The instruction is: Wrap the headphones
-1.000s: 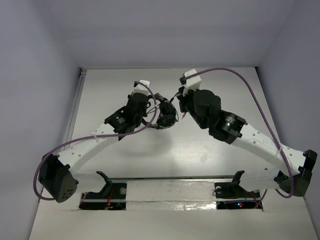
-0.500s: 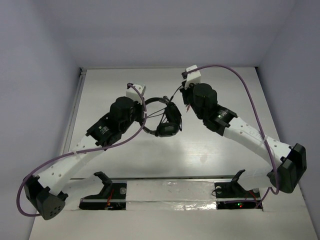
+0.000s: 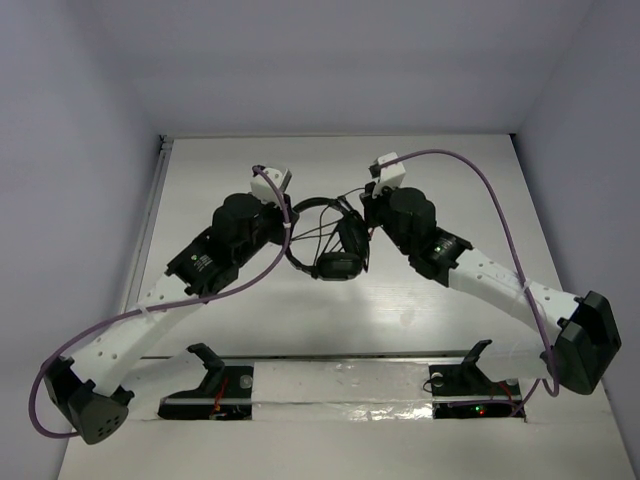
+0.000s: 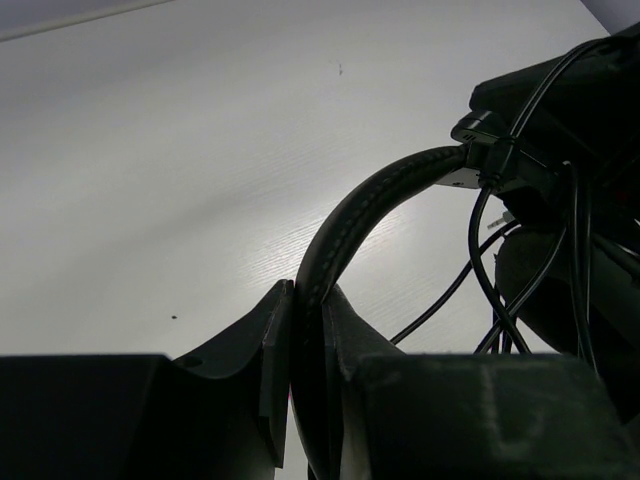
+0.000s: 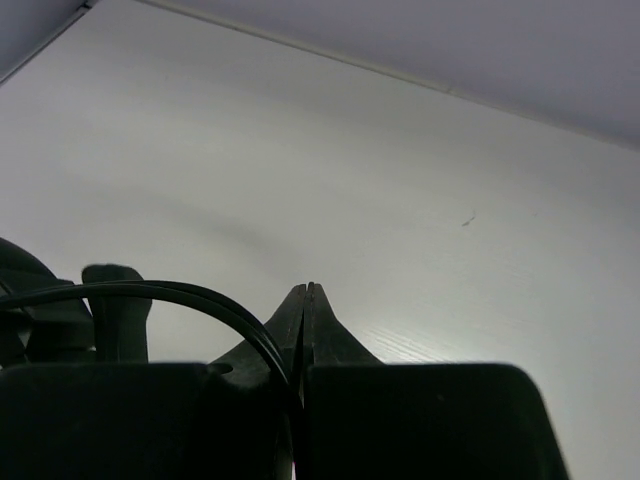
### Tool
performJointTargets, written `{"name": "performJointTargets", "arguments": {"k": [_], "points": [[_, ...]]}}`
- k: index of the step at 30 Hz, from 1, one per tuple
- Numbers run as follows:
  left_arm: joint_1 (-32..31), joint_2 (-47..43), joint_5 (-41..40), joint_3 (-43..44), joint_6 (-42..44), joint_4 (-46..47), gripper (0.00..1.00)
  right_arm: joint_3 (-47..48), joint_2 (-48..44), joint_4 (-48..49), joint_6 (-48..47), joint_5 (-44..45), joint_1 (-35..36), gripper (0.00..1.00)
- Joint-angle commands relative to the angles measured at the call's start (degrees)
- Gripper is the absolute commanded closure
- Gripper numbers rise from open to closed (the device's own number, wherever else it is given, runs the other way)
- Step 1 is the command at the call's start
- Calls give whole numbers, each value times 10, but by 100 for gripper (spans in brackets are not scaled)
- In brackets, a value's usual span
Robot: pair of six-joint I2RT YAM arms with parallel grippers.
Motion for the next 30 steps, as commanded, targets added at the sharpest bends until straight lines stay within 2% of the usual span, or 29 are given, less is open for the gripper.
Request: {"name": "performJointTargets", "arguments": {"k": [1,6,10,14,15,16,22,27,30], "points": [[10,-7,19,37,-33,86,100,-28,-28,67,39,-27,-2,100],[53,-14,66,37,-42,100,100,-60,-39,84,54,-22,-8,100],[90,-18,152,39,-53,108,100,-77,-39,102,66,-28,-27,100],[97,-15,188,41,-67,113,100,-84,-36,123,79,-62,-32,98],[97,-14,192,42,-71,126,100,-86,-34,125,83,-72,-32,94],[97,-14,194,41,-76,130,100,-89,-33,136,88,-85,-32,86],[97,-17,183,4,-142,194,100,-127,-48,213,152,-170,-32,64],[97,-14,172,-16,-180,227,100,-150,-58,236,191,-188,-32,52],[97,-24,127,-18,-188,226,100,-159,-73,225,212,-171,-32,48]]}}
